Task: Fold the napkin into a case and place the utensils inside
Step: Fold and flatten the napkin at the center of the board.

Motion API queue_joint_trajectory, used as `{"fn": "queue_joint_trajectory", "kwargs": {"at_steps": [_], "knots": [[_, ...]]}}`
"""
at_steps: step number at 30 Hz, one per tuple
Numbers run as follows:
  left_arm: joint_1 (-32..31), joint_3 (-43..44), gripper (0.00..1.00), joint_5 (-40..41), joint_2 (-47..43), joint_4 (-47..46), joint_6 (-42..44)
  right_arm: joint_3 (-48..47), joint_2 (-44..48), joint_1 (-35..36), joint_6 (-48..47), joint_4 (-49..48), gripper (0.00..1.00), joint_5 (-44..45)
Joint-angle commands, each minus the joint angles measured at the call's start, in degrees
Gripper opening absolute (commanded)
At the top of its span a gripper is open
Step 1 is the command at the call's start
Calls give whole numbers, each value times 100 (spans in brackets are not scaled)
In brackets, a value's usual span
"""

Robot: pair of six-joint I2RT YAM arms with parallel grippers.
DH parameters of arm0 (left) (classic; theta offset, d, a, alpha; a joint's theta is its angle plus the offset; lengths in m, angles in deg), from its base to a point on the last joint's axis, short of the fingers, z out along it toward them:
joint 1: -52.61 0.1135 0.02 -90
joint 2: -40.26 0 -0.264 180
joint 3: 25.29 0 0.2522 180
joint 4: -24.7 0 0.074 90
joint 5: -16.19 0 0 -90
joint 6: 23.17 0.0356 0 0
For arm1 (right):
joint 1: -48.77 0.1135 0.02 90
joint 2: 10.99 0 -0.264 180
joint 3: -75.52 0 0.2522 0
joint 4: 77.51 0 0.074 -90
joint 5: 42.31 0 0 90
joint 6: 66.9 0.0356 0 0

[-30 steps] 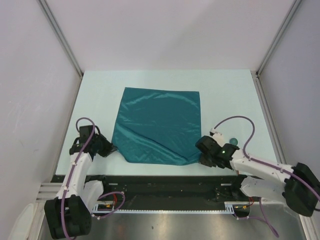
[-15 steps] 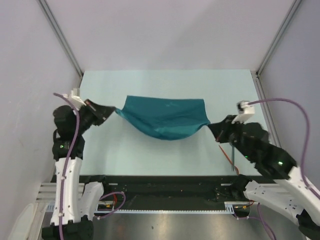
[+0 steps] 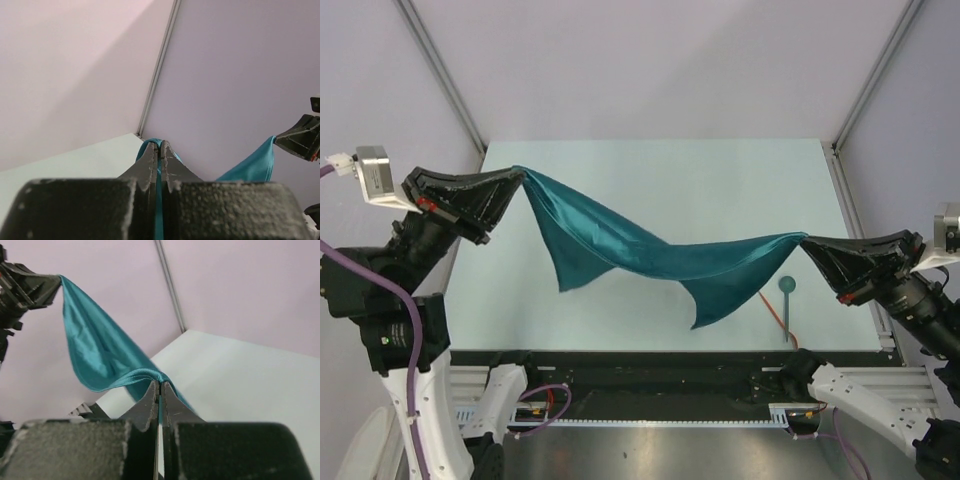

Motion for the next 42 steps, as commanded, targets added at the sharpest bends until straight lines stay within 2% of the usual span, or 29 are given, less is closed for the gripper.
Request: {"fn": "queue_joint_trajectory", "kwargs": {"at_steps": [1, 2, 4, 5, 7, 8, 9, 10, 13, 15, 19, 21, 24, 28, 30, 34, 37, 40, 42], "knots": [[-18, 101, 0, 501, 393, -29, 75, 106, -256, 141, -289, 179, 0, 829], [-26, -21, 0, 722, 428, 23, 110, 132, -362, 220, -298, 205, 0, 1571], [-9, -189, 0, 1039, 672, 200, 163, 203, -783, 571, -377, 215, 0, 2339], [-17, -433, 0, 1284, 787, 226, 146, 194, -958, 676, -491, 223, 0, 3022], [-17, -785, 0, 1453, 1303, 253, 58, 107, -1556, 625, -605, 127, 0, 3501], [-44, -900, 0, 1602, 1490, 244, 84, 80, -1793, 459, -702, 118, 0, 3451], [-79, -1023, 0, 1725, 1718, 148, 67, 141, -1969, 188, -790, -143, 0, 3198], [-88, -1277, 0, 1796, 1920, 34, 49, 341, -2310, -868, -747, -285, 0, 2073], [-123, -1472, 0, 2068, 2851, -336, 93, 878, -2987, -2849, -159, -1137, 0, -574], [-175, -1534, 0, 2279, 3607, -782, 181, 1266, -3436, -2987, -52, -1681, 0, -672], [-202, -1105, 0, 2245, 5049, -960, 129, 1275, -4825, -3347, 62, -2227, 0, -881], [-211, -1016, 0, 2219, 5706, -1381, -20, 1074, -5625, -3576, 123, -2440, 0, -987], [-272, -490, 0, 2183, 6437, -1286, 14, 750, -6469, -3638, 124, -2913, 0, -1304], [-325, 239, 0, 2174, 7053, -1172, 101, 29, -7392, -3717, 211, -3046, 0, -1628], [-316, 390, 0, 2174, 7212, -1040, 102, -349, -7883, -3752, 246, -2766, 0, -1691], [-281, 268, 0, 2218, 7231, -1005, 119, -492, -7922, -3708, 369, -2633, 0, -1823], [-237, 329, 0, 2271, 7161, -215, 198, -351, -7668, -3673, 466, -2336, 0, -1823], [-211, 268, 0, 2464, 6784, 776, 418, -18, -7072, -3568, 589, -1694, 0, -1770], [-220, 40, 0, 2866, 6275, 1454, 629, 526, -6719, -3507, 808, -1342, 0, -1691]]}}
